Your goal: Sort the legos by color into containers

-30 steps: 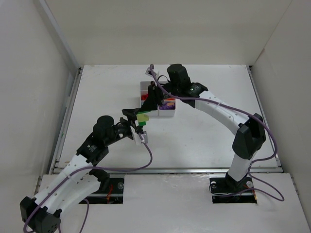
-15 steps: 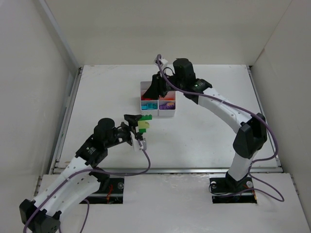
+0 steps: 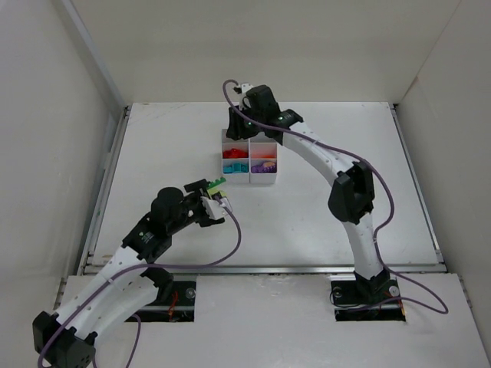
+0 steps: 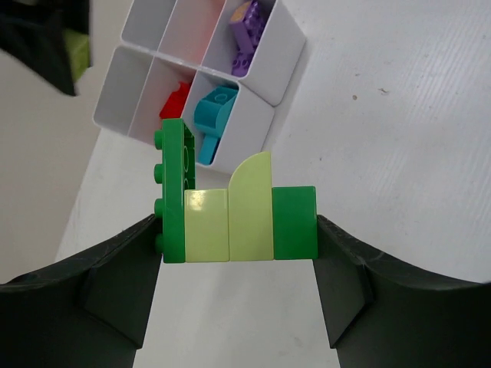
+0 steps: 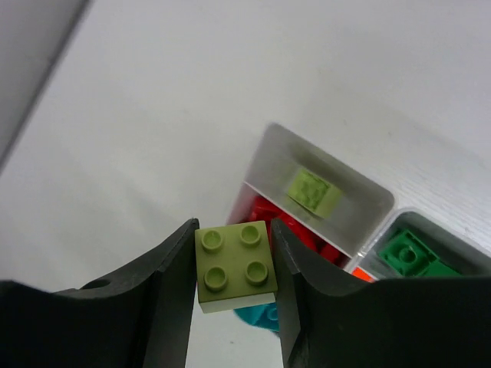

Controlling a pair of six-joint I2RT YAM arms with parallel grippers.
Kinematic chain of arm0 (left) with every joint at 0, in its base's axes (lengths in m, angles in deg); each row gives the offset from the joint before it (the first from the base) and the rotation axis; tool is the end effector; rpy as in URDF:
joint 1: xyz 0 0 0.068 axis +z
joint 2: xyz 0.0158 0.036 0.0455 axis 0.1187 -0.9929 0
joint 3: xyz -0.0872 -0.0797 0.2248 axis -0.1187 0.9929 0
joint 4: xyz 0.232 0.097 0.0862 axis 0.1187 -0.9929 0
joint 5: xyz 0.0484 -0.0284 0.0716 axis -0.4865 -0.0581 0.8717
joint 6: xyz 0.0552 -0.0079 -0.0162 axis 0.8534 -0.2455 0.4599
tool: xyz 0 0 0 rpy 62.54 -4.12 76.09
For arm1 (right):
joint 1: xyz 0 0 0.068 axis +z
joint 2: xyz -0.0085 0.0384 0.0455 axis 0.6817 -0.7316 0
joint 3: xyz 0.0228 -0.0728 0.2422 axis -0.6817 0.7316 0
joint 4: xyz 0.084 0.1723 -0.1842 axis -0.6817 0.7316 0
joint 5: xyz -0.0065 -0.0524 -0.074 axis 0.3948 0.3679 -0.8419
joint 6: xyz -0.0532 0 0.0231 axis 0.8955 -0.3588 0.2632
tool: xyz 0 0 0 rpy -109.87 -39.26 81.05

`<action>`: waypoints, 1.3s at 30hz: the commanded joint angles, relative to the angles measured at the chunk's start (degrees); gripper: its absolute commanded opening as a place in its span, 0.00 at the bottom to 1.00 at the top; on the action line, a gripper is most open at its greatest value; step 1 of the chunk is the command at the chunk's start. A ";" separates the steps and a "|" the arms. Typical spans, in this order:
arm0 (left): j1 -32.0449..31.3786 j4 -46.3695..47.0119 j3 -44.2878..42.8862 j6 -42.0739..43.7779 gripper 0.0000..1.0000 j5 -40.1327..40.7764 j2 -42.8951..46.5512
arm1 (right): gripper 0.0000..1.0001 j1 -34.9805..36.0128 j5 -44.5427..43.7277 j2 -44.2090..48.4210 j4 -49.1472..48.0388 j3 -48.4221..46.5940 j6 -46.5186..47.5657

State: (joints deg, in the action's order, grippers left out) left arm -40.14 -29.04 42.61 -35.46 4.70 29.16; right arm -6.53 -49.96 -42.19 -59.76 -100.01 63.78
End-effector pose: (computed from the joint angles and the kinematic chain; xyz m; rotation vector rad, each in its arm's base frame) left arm 0.1551 -0.1154 0.2646 1.3090 1.2241 -0.0571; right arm 0.4049 0.3087 0.3114 -0.5293 2.1000 0.7245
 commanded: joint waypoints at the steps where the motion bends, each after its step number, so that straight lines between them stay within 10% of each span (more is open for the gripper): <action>1: -0.17 3.34 1.34 -9.17 0.00 5.63 -0.01 | 0.00 0.29 -5.58 -2.90 7.28 -4.08 2.33; 31: 2.12 17.67 6.18 -12.43 0.00 10.82 -3.18 | 0.00 0.29 -8.13 -12.84 -3.09 -9.89 0.40; 39: 2.12 17.67 6.71 -13.66 0.00 10.83 -2.65 | 0.67 0.29 -6.64 -12.32 -2.56 -9.89 -0.13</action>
State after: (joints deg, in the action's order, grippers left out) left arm -38.19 -14.77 48.77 -47.81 14.99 25.36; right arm -6.20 -57.33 -55.89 -60.22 -107.57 63.81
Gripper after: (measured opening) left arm 0.679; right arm 0.647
